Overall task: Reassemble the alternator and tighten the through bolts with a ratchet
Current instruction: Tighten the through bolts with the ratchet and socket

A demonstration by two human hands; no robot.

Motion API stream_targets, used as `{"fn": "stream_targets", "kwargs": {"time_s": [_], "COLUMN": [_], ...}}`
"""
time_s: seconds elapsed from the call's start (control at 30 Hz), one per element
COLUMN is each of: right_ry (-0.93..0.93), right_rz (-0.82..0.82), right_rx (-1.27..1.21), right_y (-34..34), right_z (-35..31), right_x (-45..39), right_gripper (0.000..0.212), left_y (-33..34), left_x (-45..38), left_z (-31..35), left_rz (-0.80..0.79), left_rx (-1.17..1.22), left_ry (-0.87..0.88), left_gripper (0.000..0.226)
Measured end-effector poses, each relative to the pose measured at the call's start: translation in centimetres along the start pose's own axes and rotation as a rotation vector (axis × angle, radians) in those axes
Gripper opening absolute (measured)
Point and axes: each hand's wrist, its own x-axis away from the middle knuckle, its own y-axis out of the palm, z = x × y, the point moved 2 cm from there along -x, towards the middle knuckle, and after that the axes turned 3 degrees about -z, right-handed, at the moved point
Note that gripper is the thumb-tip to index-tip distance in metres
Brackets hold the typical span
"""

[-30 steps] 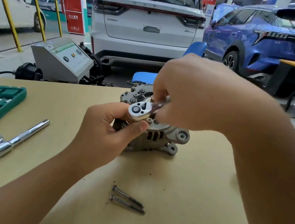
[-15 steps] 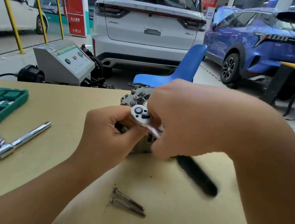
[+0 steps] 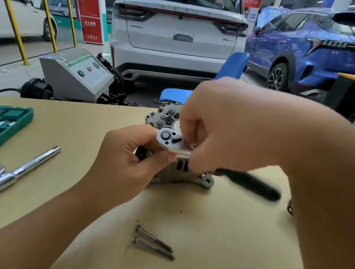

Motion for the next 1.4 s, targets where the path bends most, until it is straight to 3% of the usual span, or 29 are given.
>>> {"fn": "stream_targets", "kwargs": {"time_s": [0.13, 0.33, 0.4, 0.47, 0.53, 0.73, 0.8, 0.87, 0.93, 0.97, 1.1, 1.2, 1.33, 1.4], "right_ry": [-0.030, -0.078, -0.046, -0.013, -0.019, -0.104, -0.067, -0.011, 0.010, -0.003, -0.094, -0.056, 0.136, 0.175], "right_rz": [0.097, -0.102, -0.067, 0.024, 0.105, -0.128, -0.090, 0.035, 0.154, 0.147, -0.043, -0.085, 0.168, 0.202], "right_rx": [-0.039, -0.003, -0.070, -0.069, -0.062, -0.046, -0.106, -0.106, -0.066, -0.062, -0.003, -0.041, -0.198, -0.351], "right_y": [0.6, 1.1, 0.7, 0.6, 0.5, 1.4, 1.1, 0.8, 0.7, 0.8, 1.8, 1.9, 2.2, 3.0], "right_z": [0.7, -0.3, 0.3, 1.0, 0.9, -0.5, 0.0, 0.5, 0.5, 0.4, -0.5, -0.7, -1.0, -1.9], "right_x": [0.3, -0.1, 0.3, 0.4, 0.1, -0.4, -0.1, -0.1, -0.1, 0.0, -0.1, 0.5, 4.1, 6.3], "right_gripper": [0.006, 0.021, 0.005, 0.018, 0.010, 0.015, 0.004, 0.017, 0.011, 0.004, 0.025, 0.018, 0.027, 0.026], "left_y": [0.0, 0.3, 0.1, -0.2, -0.3, 0.0, -0.2, -0.4, -0.2, -0.1, 0.3, 0.2, 0.3, 0.3], "left_x": [0.0, -0.2, -0.3, -0.3, -0.2, 0.0, 0.0, 0.0, 0.0, 0.0, 0.1, -0.1, 0.0, 0.1], "left_z": [0.4, 1.2, 1.0, 0.7, 0.6, 0.9, 0.8, 0.8, 0.9, 0.9, 1.0, 1.3, 1.0, 1.1], "left_rz": [0.022, 0.081, 0.035, -0.001, 0.023, 0.084, 0.048, 0.037, 0.064, 0.083, 0.116, 0.087, 0.079, 0.082], "left_rx": [-0.016, -0.019, -0.009, -0.031, -0.051, -0.025, -0.026, -0.046, -0.041, -0.028, 0.006, 0.003, 0.021, 0.001], "left_ry": [-0.010, 0.006, -0.006, -0.009, -0.002, -0.006, -0.031, -0.047, -0.081, -0.094, -0.076, -0.044, -0.056, -0.041], "left_gripper": [0.017, 0.005, 0.007, 0.011, 0.014, 0.009, 0.007, 0.009, 0.007, 0.009, 0.021, 0.014, 0.019, 0.023]}}
